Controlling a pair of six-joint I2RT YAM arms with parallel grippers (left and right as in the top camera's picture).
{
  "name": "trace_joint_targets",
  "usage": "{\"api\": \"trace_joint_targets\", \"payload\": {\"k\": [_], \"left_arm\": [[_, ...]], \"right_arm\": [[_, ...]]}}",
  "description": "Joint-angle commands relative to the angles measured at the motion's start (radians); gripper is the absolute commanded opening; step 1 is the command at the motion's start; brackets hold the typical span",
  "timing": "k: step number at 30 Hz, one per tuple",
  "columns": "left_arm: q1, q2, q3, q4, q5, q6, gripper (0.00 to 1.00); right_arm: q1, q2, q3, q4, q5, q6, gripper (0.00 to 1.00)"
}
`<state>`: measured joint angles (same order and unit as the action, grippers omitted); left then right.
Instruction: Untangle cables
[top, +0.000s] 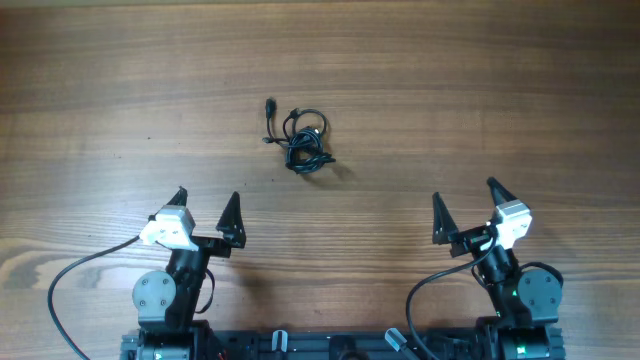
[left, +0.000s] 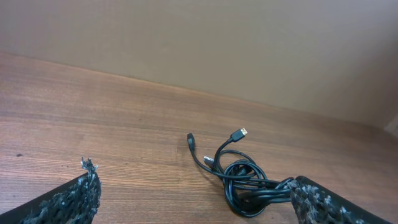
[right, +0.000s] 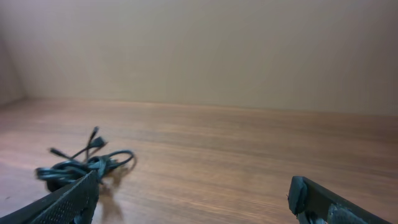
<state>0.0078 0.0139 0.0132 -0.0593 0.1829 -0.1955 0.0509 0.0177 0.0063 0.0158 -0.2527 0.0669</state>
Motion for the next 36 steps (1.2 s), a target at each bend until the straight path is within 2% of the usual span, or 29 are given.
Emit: {"api": "trace_joint_targets", "payload": {"k": [1,7,10,13,20,22,26,31,36], "left_arm": [[-0.004,-0.008,-0.007,0.003,-0.004,0.013,1.0],[-0.004,0.026,0.024,-0.007,0.068,-0.013,1.0],[-0.004,0.111,0.094,-0.014,0.087,-0.021,1.0],[-0.004,0.269,0.233,-0.058,0.141,-0.021,1.0],[-0.006,0.714,0.755,-0.44,0.183,0.013,1.0],[-0.032,0.869,0.946,-0.602,0.195,0.077,1.0],[-0.106,1.086,1.187,-0.803,0.192,0.087,1.0],[-0.16,1.234,1.225,-0.791,0.214,0.076,1.0],[-0.196,1.378,1.221,-0.789,0.217,0.255,0.97]], "right_arm": [[0.004,0.031,0.005,0.004,-0.116,0.016,1.0],[0.004,0.148,0.107,-0.048,-0.244,0.067,1.0],[0.004,0.252,0.216,-0.095,-0.275,0.067,1.0],[0.004,0.4,0.378,-0.203,-0.305,0.067,1.0],[0.004,0.731,0.784,-0.542,-0.326,0.063,1.0],[0.004,0.818,0.9,-0.638,-0.326,0.063,1.0],[0.004,0.941,1.048,-0.759,-0.329,0.065,1.0],[0.004,1.014,1.059,-0.762,-0.328,0.067,1.0],[0.004,1.059,1.059,-0.785,-0.333,0.064,1.0]]}}
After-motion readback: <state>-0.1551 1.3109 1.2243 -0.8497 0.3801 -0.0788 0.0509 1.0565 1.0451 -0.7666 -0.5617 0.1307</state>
